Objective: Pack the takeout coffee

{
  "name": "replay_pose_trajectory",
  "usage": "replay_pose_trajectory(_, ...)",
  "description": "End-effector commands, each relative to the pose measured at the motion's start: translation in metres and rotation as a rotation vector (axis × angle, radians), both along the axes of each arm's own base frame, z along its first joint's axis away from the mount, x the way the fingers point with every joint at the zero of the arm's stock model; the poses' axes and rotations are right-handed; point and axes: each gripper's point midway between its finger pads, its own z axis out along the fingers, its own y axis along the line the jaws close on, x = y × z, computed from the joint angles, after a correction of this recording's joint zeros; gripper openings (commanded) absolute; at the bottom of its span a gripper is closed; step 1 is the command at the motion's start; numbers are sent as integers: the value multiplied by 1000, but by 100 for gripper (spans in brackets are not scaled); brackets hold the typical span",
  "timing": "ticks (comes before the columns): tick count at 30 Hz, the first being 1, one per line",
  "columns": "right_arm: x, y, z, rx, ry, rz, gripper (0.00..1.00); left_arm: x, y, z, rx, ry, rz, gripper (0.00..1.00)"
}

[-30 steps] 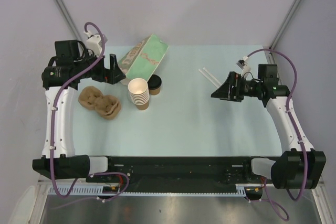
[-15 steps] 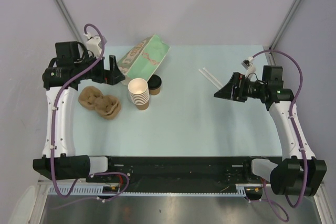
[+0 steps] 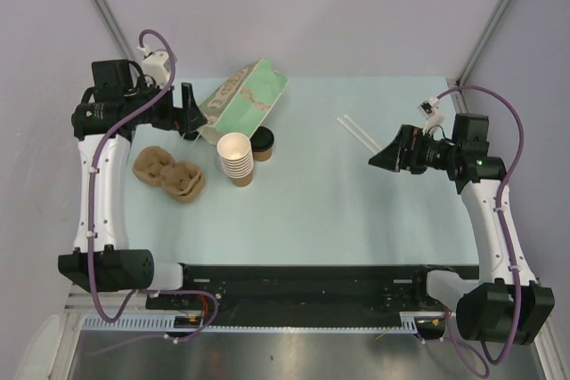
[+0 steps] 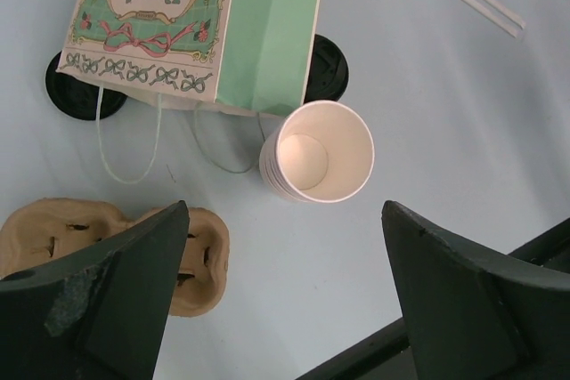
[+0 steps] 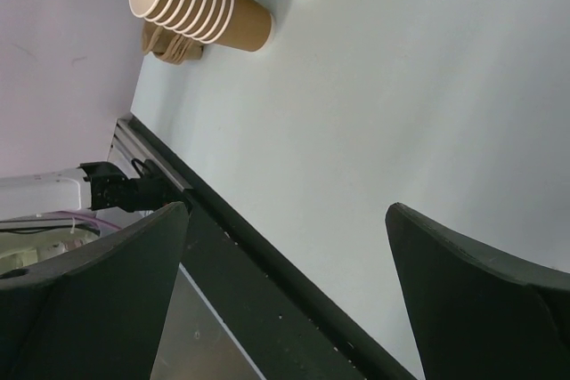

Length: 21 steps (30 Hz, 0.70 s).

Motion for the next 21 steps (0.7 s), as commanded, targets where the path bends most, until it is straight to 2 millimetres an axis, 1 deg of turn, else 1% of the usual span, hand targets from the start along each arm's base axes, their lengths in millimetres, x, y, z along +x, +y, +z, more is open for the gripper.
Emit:
replay_pose_trajectory(1, -2, -4, 7, -27, -51, -14, 100, 6, 12, 5, 42, -39, 37, 93)
replay_pose_trajectory(2, -2, -4, 7, -28, -50, -17, 100, 6, 17, -1, 49, -27, 56, 90)
replay_pose_trajectory(3, -2, -5, 8, -31, -53, -21, 99, 7, 20, -15, 50, 14, 61, 88)
replay_pose_trajectory(4, -2, -4, 8, -30, -55, -22, 100, 8, 23, -22, 50, 36, 65, 85)
replay_pose_trajectory(5, -3, -5, 9, -32, -58, -25, 100, 8, 30, -28, 49, 56, 80, 79)
replay_pose_trajectory(6, -2, -5, 10, -31, -61, -24, 100, 10, 34, -39, 51, 86, 88, 76)
replay_pose_trajectory(7, -3, -5, 11, -31, -64, -24, 100, 10, 40, -45, 52, 100, 100, 73)
replay_pose_trajectory(8, -3, -5, 10, -31, -64, -24, 100, 11, 50, -50, 55, 112, 121, 67)
replay_pose_trajectory(10, -2, -5, 8, -33, -56, -25, 100, 5, 55, -72, 84, 164, 97, 63)
replay_pose_trajectory(11, -2, -5, 8, -34, -55, -26, 100, -2, 55, -87, 87, 208, 82, 61)
replay_pose_trajectory(13, -2, -5, 6, -33, -47, -25, 100, -13, 58, -102, 134, 228, 42, 61)
replay_pose_trajectory(14, -1, -5, 6, -33, -46, -25, 100, -20, 60, -117, 154, 265, 36, 63)
replay_pose_trajectory(16, 1, -5, 4, -28, -35, -24, 99, -25, 63, -128, 193, 271, 8, 66)
replay_pose_trajectory(17, 1, -5, 3, -25, -29, -24, 99, -30, 63, -138, 198, 292, 0, 67)
replay_pose_trajectory(19, 2, -4, 3, -20, -24, -21, 100, -31, 68, -149, 230, 296, -8, 68)
replay_pose_trajectory(20, 2, -4, 3, -21, -26, -20, 100, -34, 66, -159, 228, 321, -20, 68)
replay_pose_trajectory(21, 2, -4, 3, -21, -27, -20, 100, -32, 69, -162, 235, 319, -19, 68)
